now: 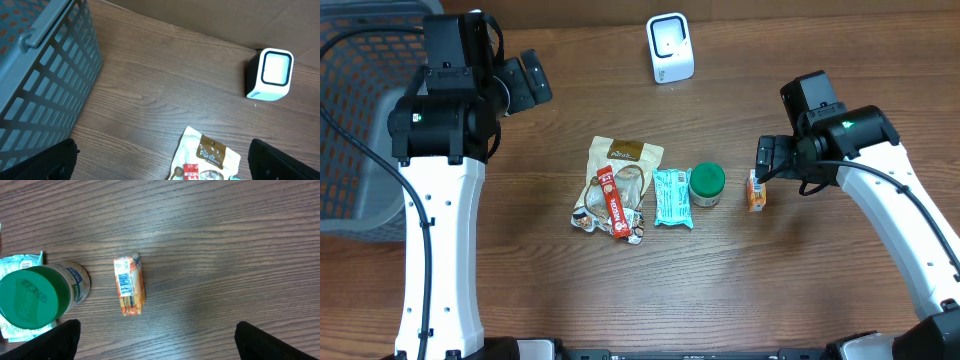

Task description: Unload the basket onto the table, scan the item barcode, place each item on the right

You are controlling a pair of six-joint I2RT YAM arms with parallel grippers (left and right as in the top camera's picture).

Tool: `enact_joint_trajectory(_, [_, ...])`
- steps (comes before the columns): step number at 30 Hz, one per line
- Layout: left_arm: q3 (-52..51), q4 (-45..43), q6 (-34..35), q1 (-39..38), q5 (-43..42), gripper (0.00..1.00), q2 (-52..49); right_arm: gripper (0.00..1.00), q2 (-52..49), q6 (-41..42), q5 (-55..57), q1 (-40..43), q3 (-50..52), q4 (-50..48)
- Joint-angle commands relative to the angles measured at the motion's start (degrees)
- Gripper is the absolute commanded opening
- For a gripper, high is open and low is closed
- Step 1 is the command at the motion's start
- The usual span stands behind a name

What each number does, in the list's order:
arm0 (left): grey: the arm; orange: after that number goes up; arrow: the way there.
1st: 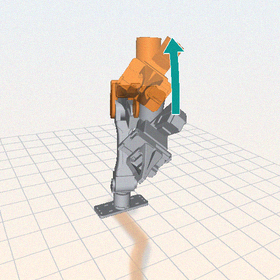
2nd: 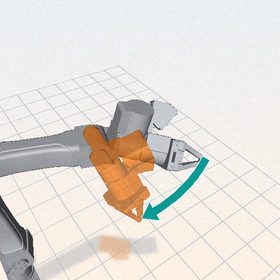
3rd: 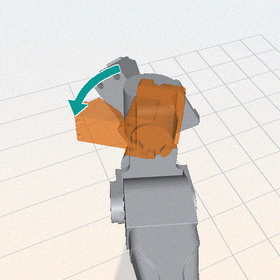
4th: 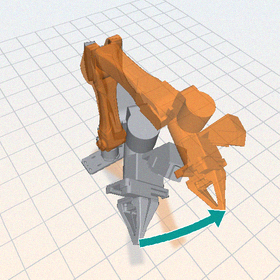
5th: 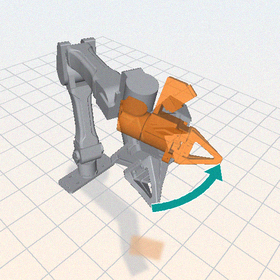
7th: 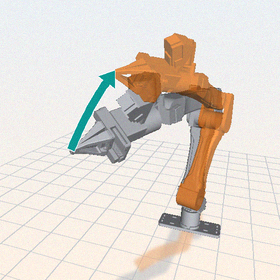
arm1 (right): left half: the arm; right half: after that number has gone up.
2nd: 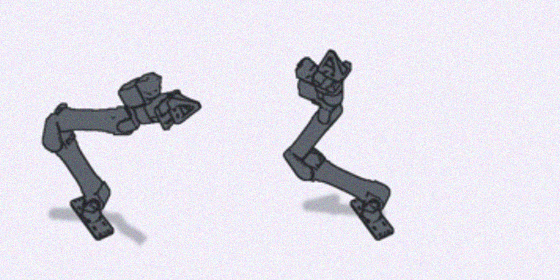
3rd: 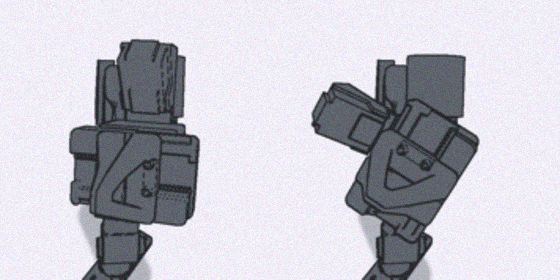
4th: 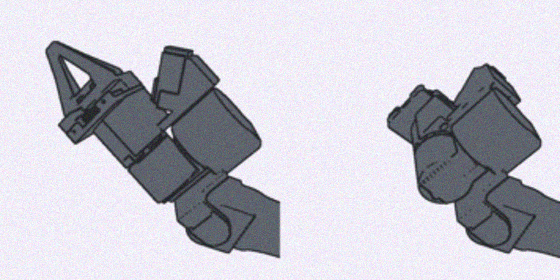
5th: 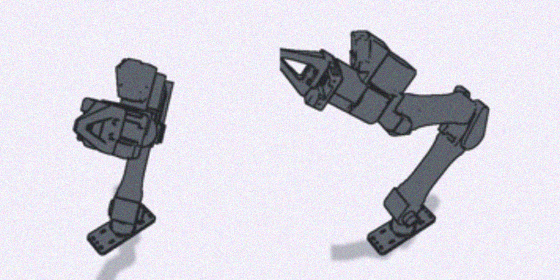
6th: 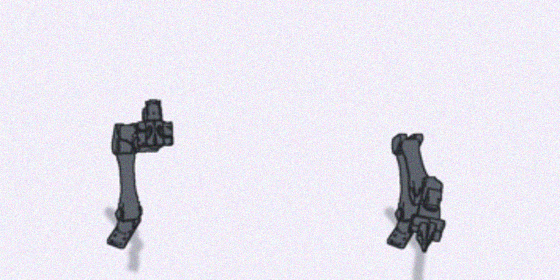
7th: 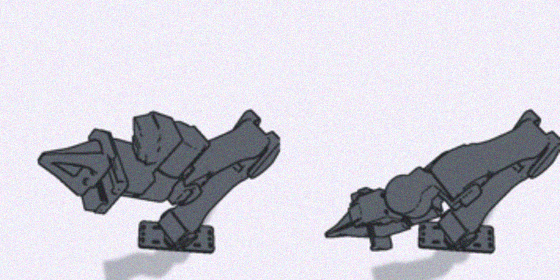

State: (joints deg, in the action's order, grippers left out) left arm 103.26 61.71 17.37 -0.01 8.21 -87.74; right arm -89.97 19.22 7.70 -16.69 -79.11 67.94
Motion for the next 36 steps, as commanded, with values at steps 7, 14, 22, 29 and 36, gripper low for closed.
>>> enact_joint_trajectory(7, [0.90, -0.17, -1.09, 0.00, 0.09, 1.00, 0.85, 1.00, 0.24, -0.44, -0.09, 0.04, -0.46, -0.33])
enact_joint_trajectory(14, [0.90, -0.17, -1.09, 0.00, 0.09, 1.00, 0.85, 1.00, 0.24, -0.39, -0.52, 0.04, -0.39, -5.64])
enact_joint_trajectory(22, [0.90, -0.20, -1.09, 0.00, 0.09, 1.00, 0.85, 1.00, 0.24, 1.95, -14.21, 0.04, -0.39, -8.96])
enact_joint_trajectory(29, [0.90, -0.20, -1.09, 0.00, 0.09, 1.00, 0.85, 0.89, 0.24, 4.28, -15.47, 0.04, -0.39, -12.15])
enact_joint_trajectory(36, [0.90, -0.20, -1.09, 0.00, 0.09, 1.00, 0.85, 0.53, 0.24, 3.26, -15.56, -0.33, -1.55, -10.21])
